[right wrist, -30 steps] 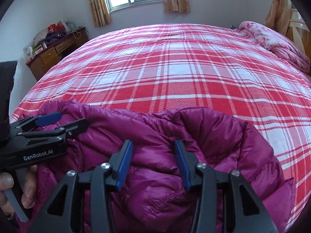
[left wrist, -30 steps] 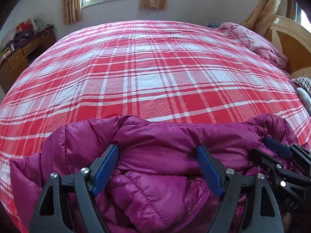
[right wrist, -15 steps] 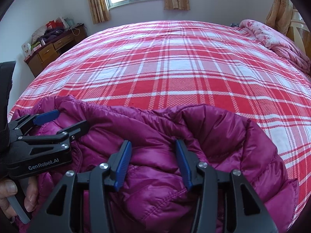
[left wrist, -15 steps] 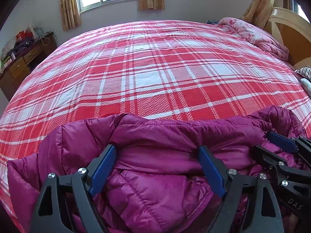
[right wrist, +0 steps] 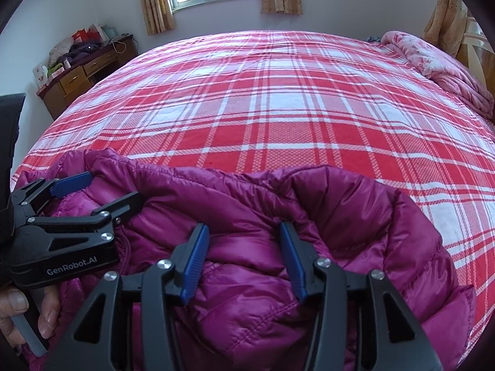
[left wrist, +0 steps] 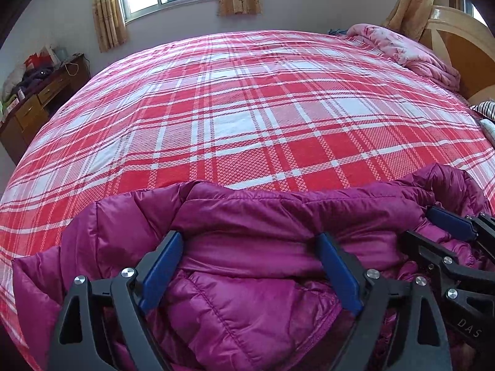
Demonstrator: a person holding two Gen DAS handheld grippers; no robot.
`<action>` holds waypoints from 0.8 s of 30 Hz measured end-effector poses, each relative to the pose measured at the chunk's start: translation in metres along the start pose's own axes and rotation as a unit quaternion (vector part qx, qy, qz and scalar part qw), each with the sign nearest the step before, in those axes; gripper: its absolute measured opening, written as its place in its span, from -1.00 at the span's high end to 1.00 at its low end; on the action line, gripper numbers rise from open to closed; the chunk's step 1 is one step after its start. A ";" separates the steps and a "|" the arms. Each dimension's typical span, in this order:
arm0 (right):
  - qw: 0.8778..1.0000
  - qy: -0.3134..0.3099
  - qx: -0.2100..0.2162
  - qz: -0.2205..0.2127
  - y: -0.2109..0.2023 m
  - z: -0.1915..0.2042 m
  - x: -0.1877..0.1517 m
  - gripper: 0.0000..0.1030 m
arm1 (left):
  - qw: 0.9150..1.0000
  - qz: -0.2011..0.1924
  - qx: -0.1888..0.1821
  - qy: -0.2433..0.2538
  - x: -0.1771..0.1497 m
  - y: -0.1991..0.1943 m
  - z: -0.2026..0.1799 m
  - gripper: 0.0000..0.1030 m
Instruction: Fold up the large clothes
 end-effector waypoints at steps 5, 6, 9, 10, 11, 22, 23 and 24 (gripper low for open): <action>1.000 -0.003 -0.003 0.001 0.001 0.001 0.000 -0.01 | 1.000 0.000 0.002 0.002 0.001 0.001 -0.001 -0.75; 1.000 -0.004 -0.004 0.002 0.001 0.001 0.001 -0.02 | 1.000 0.000 0.002 0.002 0.001 0.001 -0.001 -0.75; 1.000 -0.007 -0.008 0.004 0.002 0.003 0.001 -0.03 | 1.000 0.001 0.003 0.004 0.001 0.002 -0.001 -0.75; 1.000 -0.009 -0.011 0.004 0.002 0.003 0.001 -0.03 | 1.000 0.002 0.003 0.004 0.001 0.002 -0.001 -0.76; 1.000 -0.009 -0.012 0.005 0.003 0.004 0.001 -0.03 | 1.000 0.002 0.004 0.004 0.001 0.002 -0.001 -0.76; 0.999 -0.019 -0.028 0.009 0.004 0.007 0.002 -0.04 | 1.000 0.004 0.014 0.011 0.002 0.003 -0.003 -0.78; 0.999 -0.020 -0.030 0.009 0.004 0.008 0.002 -0.04 | 1.000 0.004 0.016 0.013 0.002 0.003 -0.004 -0.78; 0.999 -0.021 -0.031 0.009 0.005 0.008 0.002 -0.04 | 1.000 0.004 0.018 0.013 0.002 0.003 -0.004 -0.78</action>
Point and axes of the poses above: each gripper's, at about its wrist camera, not at the fingertips, and y roughly the way its jaws point, z to its left, x to its top, the point moved 2 cm from there along y, roughly the way its jaws point, and after that the axes turned 3 degrees about z, right-handed, at the moved point
